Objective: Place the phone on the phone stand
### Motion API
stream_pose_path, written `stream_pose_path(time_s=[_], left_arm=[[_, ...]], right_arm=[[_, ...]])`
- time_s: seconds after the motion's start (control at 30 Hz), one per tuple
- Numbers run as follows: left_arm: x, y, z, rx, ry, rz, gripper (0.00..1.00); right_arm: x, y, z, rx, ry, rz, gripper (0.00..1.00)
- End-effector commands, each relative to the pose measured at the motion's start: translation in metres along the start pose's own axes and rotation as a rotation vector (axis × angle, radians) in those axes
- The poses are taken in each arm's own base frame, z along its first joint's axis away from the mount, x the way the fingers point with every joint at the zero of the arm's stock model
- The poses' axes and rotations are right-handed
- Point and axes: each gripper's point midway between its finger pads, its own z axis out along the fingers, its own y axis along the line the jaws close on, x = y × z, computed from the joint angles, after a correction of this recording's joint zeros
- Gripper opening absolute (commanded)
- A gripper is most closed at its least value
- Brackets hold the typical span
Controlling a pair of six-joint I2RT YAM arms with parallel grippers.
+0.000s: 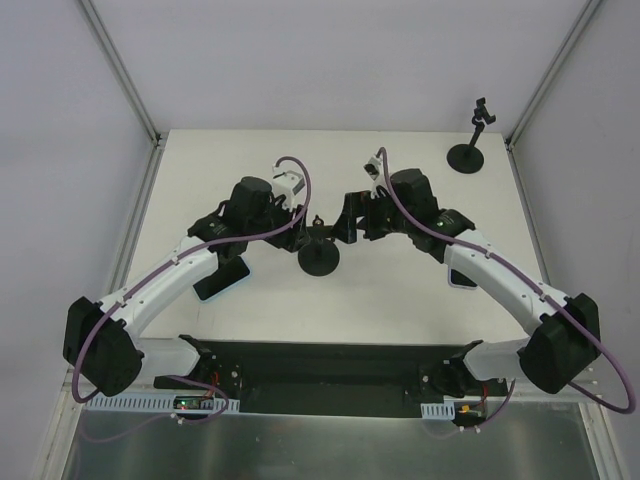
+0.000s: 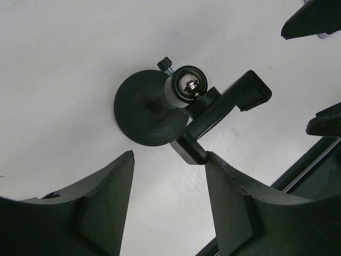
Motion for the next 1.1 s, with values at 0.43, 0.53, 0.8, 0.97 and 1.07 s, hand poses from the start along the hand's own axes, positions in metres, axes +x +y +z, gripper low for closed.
stream_pose_path(time_s=[0.43,0.53,0.8,0.97,1.07], left_arm=[[-0.007,0.029,-0.011,-0.185,-0.021,-0.047,0.35],[-0.009,0.028,-0.011,-0.174,-0.024,-0.050,0.34],[-0.010,0.024,-0.010,-0.144,-0.018,-0.045,0.27],[-0.010,0.019,-0.012,-0.114,-0.024,-0.041,0.24],[-0.014,0.012,-0.016,-0.085,-0.041,-0.038,0.27]], right_arm=[[-0.006,0.048,0.018,-0.174,-0.022,-0.036,0.96],[-0.005,0.048,0.024,-0.154,-0.028,-0.044,0.96],[-0.009,0.044,0.039,-0.059,-0.044,-0.107,0.95],[-0.006,0.038,0.048,-0.010,-0.029,-0.107,0.88],[-0.006,0.031,0.051,0.027,-0.038,-0.105,0.80]])
